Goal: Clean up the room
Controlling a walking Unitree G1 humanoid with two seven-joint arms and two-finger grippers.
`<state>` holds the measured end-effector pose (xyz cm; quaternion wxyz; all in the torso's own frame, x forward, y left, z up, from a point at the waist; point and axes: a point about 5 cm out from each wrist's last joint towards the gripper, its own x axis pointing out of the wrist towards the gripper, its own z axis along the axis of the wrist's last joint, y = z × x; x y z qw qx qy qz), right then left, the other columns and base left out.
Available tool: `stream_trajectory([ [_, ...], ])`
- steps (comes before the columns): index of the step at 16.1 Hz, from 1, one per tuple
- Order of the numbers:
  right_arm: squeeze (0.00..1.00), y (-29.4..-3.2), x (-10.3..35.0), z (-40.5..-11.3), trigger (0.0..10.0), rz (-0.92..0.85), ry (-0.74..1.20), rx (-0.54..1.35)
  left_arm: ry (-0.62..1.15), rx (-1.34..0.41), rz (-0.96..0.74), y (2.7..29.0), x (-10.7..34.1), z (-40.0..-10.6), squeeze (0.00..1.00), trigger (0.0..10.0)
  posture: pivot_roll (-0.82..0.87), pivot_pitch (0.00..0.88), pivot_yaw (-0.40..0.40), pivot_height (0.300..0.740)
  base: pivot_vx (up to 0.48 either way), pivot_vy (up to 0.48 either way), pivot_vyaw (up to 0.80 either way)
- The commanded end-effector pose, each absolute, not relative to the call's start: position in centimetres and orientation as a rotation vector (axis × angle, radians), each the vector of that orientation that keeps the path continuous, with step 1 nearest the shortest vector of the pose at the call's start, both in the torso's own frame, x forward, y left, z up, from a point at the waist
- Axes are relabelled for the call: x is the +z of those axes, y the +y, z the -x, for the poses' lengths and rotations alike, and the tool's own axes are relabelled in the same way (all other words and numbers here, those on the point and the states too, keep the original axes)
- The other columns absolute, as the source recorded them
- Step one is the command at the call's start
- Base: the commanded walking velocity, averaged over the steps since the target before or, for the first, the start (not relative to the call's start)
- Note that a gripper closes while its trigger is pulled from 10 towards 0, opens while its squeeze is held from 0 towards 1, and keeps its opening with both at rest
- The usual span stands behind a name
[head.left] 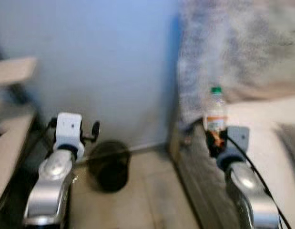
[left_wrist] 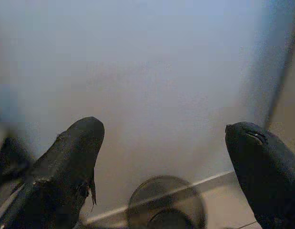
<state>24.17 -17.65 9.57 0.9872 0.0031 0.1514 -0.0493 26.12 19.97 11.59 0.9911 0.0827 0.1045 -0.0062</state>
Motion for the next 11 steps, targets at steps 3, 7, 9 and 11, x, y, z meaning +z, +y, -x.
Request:
stream_trajectory([
  [3, 0.00, -18.64, 9.42, -24.02, 10.0, 0.015, 0.311, -0.134, 0.183, -0.055, -0.158, 18.89, 11.91, -26.34, 0.00, 10.0, -0.02, 0.000, 0.024, 0.740, 0.349, 0.000, 0.00],
  [7, 0.00, -17.99, 9.48, -23.97, 10.0, 0.021, 0.317, -0.076, 0.189, -0.060, -0.157, 18.88, 11.73, -26.24, 0.00, 10.0, -0.03, 0.000, 0.029, 0.740, 0.349, 0.000, 0.20],
  [9, 0.00, -17.97, 9.47, -24.00, 10.0, 0.036, 0.317, -0.071, 0.190, -0.061, -0.157, 18.87, 11.68, -26.23, 0.00, 10.0, -0.03, 0.000, 0.033, 0.740, 0.351, 0.000, 0.80],
  [11, 0.00, -18.03, 9.30, -23.90, 10.0, 0.038, 0.328, -0.075, 0.192, -0.062, -0.155, 18.90, 11.62, -26.16, 0.00, 10.0, -0.04, 0.000, 0.035, 0.740, 0.347, 0.000, 0.40],
])
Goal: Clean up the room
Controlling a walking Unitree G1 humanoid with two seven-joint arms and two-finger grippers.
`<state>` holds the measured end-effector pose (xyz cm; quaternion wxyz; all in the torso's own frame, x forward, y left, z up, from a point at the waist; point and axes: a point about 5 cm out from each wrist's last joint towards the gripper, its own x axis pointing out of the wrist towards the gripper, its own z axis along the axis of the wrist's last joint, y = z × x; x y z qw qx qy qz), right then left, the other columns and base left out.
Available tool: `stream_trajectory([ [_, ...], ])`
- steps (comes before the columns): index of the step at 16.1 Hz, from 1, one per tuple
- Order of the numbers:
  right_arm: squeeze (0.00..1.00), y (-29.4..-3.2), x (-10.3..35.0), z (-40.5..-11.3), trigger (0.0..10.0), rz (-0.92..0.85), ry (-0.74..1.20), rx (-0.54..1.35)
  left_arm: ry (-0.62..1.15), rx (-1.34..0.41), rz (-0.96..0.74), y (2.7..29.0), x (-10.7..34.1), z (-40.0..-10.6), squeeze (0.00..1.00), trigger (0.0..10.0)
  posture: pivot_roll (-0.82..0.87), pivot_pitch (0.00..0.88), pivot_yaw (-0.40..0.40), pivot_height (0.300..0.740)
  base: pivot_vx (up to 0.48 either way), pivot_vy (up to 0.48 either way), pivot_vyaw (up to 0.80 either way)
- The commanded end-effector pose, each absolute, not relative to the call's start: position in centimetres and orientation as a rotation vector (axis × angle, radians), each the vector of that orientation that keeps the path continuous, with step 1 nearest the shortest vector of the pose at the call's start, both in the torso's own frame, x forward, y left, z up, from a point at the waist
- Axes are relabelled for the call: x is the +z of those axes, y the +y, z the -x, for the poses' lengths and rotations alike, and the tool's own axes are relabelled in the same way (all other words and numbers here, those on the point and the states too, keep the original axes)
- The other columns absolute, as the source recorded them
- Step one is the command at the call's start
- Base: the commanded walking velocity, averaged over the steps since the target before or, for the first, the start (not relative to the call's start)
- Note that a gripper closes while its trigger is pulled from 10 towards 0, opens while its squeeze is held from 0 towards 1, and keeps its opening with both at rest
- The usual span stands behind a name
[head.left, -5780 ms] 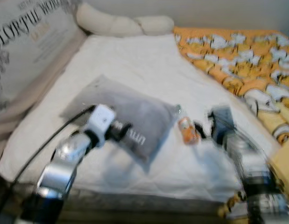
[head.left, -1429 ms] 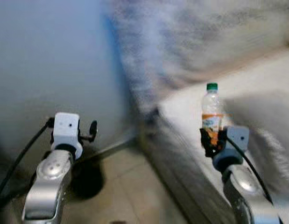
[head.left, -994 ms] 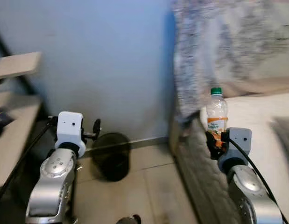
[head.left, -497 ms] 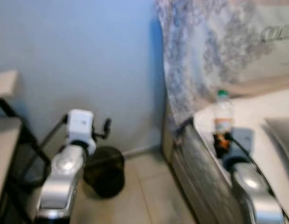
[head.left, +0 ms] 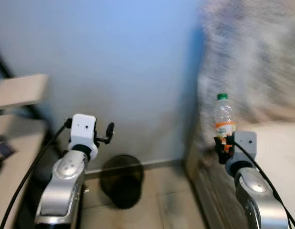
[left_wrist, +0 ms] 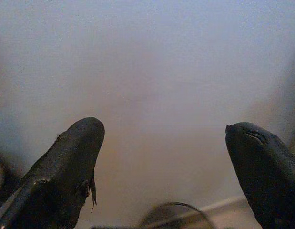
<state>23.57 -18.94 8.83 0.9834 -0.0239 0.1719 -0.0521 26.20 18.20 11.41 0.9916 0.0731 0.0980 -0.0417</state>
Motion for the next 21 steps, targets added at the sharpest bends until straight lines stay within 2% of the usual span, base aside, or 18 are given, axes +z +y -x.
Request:
stream_trajectory([
  [1, 0.00, -18.1, 9.1, -23.8, 10.0, 0.031, 0.340, -0.074, 0.194, -0.063, -0.154, 18.9, 11.6, -26.1, 0.00, 10.0, -0.03, 0.000, 0.034, 0.740, 0.341, 0.000, 0.00],
  [5, 0.00, -18.3, 8.9, -23.7, 10.0, 0.061, 0.360, -0.044, 0.196, -0.062, -0.164, 19.0, 11.5, -26.1, 0.00, 10.0, -0.03, 0.000, 0.033, 0.740, 0.340, 0.000, 0.00],
  [10, 0.00, -17.7, 8.5, -23.4, 10.0, 0.075, 0.396, 0.058, 0.200, -0.064, -0.159, 18.8, 11.4, -25.9, 0.00, 10.0, -0.03, 0.000, 0.023, 0.740, 0.324, 0.000, 0.80],
  [12, 0.00, -17.8, 8.1, -23.5, 10.0, 0.046, 0.419, 0.085, 0.202, -0.068, -0.168, 18.8, 11.4, -25.8, 0.00, 10.0, -0.03, 0.000, 0.015, 0.740, 0.313, 0.000, 0.00],
  [16, 0.00, -17.4, 6.2, -23.5, 10.0, 0.150, 0.521, 0.304, 0.215, -0.072, -0.167, 19.0, 11.0, -25.2, 0.00, 10.0, -0.02, 0.000, 0.005, 0.740, 0.149, 0.000, 0.00],
  [19, 0.00, -17.1, 4.5, -24.8, 10.0, 0.227, 0.595, 0.406, 0.274, -0.270, -0.264, 18.5, 10.1, -25.0, 0.00, 10.0, -0.01, 0.000, 0.005, 0.740, 0.000, 0.000, 0.00],
  [21, 0.00, -15.7, 2.9, -26.3, 10.0, 0.281, 0.634, 0.476, 0.373, -0.440, -0.335, 18.8, 9.3, -25.0, 0.00, 10.0, -0.01, 0.000, 0.009, 0.740, 0.000, 0.000, 0.00],
])
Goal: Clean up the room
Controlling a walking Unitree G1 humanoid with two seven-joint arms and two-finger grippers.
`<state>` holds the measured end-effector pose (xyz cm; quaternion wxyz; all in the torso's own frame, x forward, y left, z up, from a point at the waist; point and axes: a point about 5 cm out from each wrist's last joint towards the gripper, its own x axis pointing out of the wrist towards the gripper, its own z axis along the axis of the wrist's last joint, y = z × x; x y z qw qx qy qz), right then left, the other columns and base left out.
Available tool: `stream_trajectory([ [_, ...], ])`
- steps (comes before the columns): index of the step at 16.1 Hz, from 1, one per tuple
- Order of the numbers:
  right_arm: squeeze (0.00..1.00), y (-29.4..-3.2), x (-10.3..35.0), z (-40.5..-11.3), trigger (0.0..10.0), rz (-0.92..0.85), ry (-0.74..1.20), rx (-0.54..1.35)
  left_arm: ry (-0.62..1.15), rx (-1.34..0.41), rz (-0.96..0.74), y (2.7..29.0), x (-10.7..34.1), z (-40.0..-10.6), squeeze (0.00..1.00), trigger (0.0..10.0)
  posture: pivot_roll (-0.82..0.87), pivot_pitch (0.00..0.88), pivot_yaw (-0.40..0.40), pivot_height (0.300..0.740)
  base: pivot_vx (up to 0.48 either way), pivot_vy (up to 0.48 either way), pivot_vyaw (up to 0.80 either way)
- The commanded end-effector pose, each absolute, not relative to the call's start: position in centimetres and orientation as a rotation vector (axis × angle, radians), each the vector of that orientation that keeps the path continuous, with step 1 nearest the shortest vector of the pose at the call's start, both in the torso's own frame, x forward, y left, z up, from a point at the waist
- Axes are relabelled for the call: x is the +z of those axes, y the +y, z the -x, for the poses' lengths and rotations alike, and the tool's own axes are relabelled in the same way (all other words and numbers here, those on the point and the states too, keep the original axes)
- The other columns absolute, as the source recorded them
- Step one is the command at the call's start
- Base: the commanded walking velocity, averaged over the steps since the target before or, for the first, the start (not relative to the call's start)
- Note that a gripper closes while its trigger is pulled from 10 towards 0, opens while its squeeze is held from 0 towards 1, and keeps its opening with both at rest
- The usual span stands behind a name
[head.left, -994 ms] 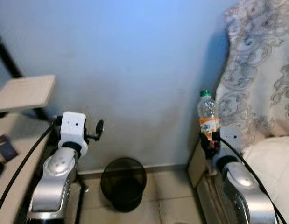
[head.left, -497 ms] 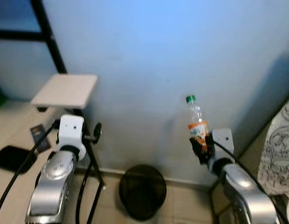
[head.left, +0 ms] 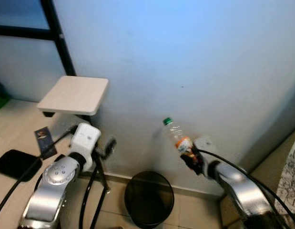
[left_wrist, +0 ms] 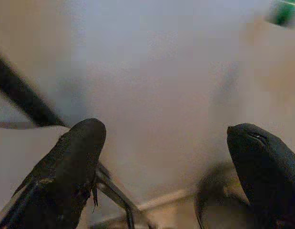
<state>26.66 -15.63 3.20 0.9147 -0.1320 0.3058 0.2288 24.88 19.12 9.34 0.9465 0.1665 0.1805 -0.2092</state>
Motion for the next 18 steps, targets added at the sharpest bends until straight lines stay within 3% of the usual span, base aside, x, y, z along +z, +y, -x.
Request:
stream_trajectory([
  [1, 0.00, -15.3, 2.5, -26.6, 10.0, 0.301, 0.650, 0.500, 0.394, -0.485, -0.346, 18.9, 9.2, -24.9, 0.00, 10.0, -0.01, 0.000, 0.009, 0.740, 0.000, 0.000, 0.00],
  [4, 0.00, -12.5, -0.1, -27.9, 10.0, 0.392, 0.735, 0.537, 0.514, -0.784, -0.402, 19.0, 8.7, -24.2, 0.00, 10.0, -0.02, 0.000, 0.025, 0.740, 0.000, 0.000, 0.00],
  [10, 0.00, -10.2, 0.1, -29.8, 10.0, 0.398, 0.695, 0.511, 0.591, -1.040, -0.372, 18.1, 9.2, -23.4, 0.00, 10.0, -0.01, 0.000, 0.013, 0.740, 0.000, 0.000, 0.00],
  [12, 0.00, -9.6, 0.1, -29.8, 10.0, 0.377, 0.694, 0.528, 0.593, -1.048, -0.381, 18.2, 9.3, -23.3, 0.00, 10.0, -0.01, 0.000, 0.008, 0.740, 0.000, 0.000, 0.00],
  [13, 0.21, -9.4, 0.0, -29.7, 10.0, 0.361, 0.700, 0.546, 0.595, -1.047, -0.381, 18.3, 9.3, -23.3, 0.00, 10.0, -0.01, 0.000, 0.008, 0.740, 0.000, 0.000, 0.00],
  [15, 1.00, -9.2, -0.3, -29.4, 10.0, 0.335, 0.717, 0.578, 0.604, -1.054, -0.384, 18.4, 9.3, -23.3, 0.00, 10.0, -0.01, 0.000, 0.009, 0.740, 0.000, 0.000, 0.00],
  [18, 1.00, -9.2, -0.6, -29.2, 10.0, 0.309, 0.730, 0.595, 0.609, -1.061, -0.391, 18.3, 9.3, -23.3, 0.00, 10.0, -0.01, 0.000, 0.010, 0.740, 0.000, 0.000, 0.00],
])
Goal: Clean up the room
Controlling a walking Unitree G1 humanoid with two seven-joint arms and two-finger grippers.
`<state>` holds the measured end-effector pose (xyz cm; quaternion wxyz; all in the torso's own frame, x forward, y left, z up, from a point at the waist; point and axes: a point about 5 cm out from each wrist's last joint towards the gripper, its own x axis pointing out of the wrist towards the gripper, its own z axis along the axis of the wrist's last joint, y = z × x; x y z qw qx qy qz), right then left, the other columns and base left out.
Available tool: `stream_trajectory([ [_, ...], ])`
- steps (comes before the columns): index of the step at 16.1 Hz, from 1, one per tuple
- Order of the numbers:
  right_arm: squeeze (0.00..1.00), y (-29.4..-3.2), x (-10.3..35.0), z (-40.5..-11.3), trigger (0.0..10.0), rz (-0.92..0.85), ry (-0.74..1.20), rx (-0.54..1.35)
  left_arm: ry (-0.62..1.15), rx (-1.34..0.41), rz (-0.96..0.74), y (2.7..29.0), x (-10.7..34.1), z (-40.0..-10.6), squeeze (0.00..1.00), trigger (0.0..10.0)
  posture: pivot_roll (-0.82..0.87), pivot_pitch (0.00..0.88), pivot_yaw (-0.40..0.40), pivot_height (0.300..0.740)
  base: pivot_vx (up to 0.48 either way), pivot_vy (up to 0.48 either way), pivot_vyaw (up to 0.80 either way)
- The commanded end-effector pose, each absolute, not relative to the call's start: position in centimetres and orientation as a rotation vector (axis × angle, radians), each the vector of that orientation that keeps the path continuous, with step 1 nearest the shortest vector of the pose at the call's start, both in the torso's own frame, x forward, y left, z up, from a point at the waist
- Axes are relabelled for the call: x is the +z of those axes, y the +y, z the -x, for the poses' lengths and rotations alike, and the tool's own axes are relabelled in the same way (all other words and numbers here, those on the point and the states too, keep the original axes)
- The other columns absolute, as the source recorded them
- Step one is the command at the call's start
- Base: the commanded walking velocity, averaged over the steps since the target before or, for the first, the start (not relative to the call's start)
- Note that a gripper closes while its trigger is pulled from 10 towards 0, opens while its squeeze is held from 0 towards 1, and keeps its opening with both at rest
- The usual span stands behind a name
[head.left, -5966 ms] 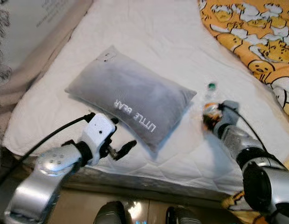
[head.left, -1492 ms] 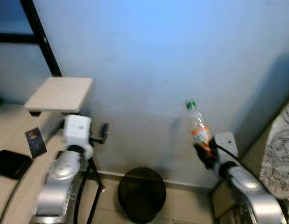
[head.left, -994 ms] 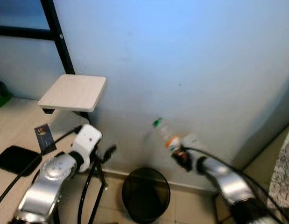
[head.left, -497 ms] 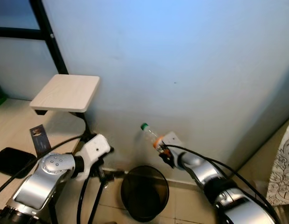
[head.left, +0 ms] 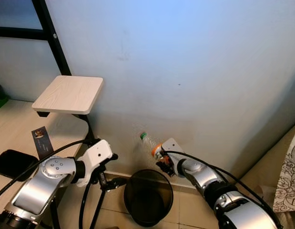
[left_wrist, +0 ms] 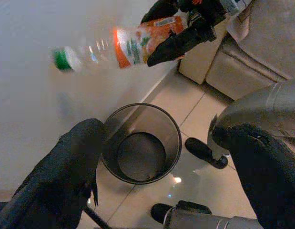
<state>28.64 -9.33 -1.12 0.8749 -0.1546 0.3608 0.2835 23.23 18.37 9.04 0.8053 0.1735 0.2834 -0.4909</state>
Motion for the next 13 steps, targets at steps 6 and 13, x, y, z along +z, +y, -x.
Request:
stream_trajectory([
  [6, 1.00, -9.7, -0.4, -29.3, 10.0, 0.212, 0.710, 0.575, 0.594, -1.058, -0.407, 18.2, 9.4, -23.4, 0.00, 10.0, -0.01, 0.000, 0.023, 0.740, 0.000, 0.000, 0.00],
  [13, 0.00, -18.5, 6.3, -27.1, 10.0, -0.027, 0.299, 0.064, 0.375, -0.766, -0.233, 16.5, 11.0, -24.9, 0.00, 10.0, -0.06, 0.000, 0.055, 0.740, 0.000, 0.000, 0.00],
])
